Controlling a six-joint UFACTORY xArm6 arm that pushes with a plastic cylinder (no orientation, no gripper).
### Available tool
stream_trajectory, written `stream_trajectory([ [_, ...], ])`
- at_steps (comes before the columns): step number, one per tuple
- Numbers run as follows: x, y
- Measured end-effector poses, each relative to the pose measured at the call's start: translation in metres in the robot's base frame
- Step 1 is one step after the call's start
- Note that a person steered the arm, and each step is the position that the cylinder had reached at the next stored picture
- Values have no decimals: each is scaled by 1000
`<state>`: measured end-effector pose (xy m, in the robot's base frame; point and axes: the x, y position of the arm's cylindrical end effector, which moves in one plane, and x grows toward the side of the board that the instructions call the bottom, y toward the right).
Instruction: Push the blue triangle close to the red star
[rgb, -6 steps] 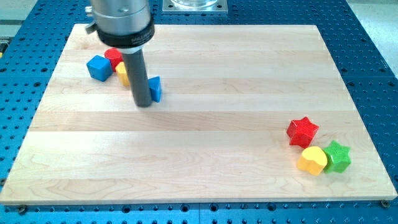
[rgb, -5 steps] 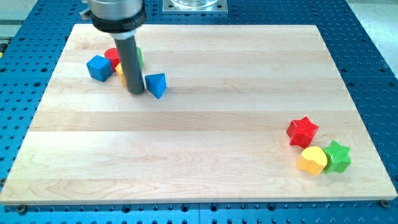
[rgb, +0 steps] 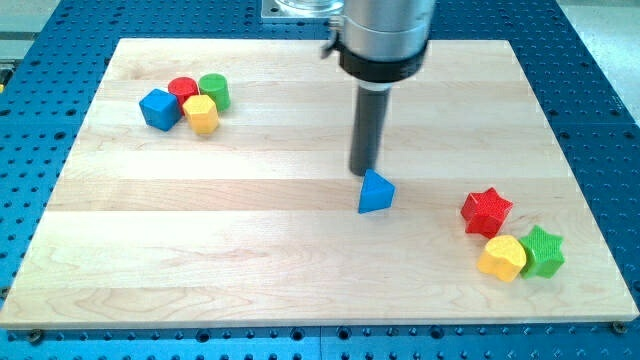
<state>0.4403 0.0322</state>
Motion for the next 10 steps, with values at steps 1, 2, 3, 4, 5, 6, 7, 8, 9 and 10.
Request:
stream_trajectory([
  [1, 21, -55],
  [2, 55, -18],
  [3, 64, 24],
  [4, 33, -10],
  [5, 32, 27],
  [6, 63, 62],
  [7, 91, 90],
  [8, 92, 64],
  [9, 56, -1],
  [10, 46, -61],
])
